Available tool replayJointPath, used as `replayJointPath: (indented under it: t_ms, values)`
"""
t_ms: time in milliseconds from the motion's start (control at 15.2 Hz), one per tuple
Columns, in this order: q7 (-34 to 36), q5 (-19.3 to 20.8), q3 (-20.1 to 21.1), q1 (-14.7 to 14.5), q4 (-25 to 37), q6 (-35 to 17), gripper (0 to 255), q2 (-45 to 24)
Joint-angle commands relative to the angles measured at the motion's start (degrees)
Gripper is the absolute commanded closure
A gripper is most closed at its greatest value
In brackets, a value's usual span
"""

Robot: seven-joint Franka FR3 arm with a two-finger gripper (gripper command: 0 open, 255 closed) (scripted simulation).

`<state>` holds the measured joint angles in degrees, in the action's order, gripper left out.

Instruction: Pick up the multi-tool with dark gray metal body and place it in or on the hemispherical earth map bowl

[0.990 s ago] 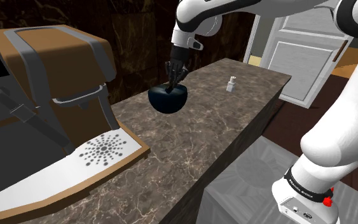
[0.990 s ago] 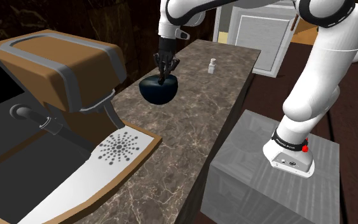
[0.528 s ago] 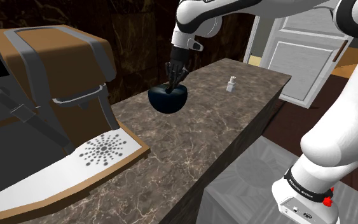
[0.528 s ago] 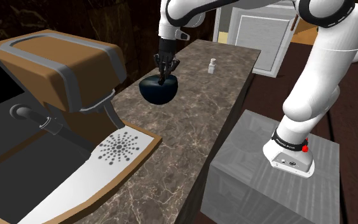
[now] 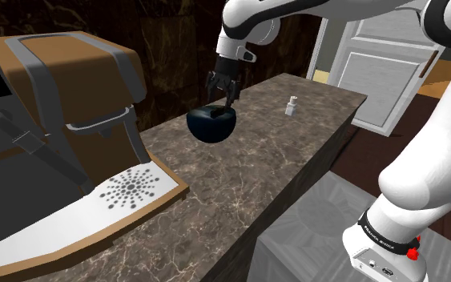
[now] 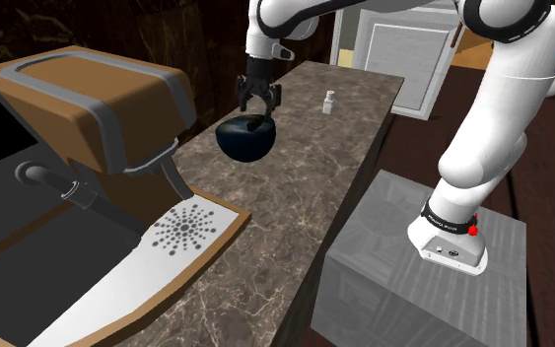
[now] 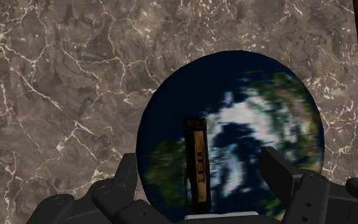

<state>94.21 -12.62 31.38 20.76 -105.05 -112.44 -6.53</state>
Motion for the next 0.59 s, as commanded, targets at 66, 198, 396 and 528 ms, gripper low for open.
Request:
replayJointPath:
  t_ms: [66,198,396,528]
  values:
    - [-0.2,-0.3,-0.4,0.7,3.6,4.7,0,1.0]
    - [-0.2,-0.3,-0.6,0.9,4.9,6.2,0,1.2]
    - [-0.2,-0.3,-0.6,0.9,4.9,6.2,0,1.2]
    - [-0.2,-0.3,-0.6,0.9,4.9,6.2,0,1.2]
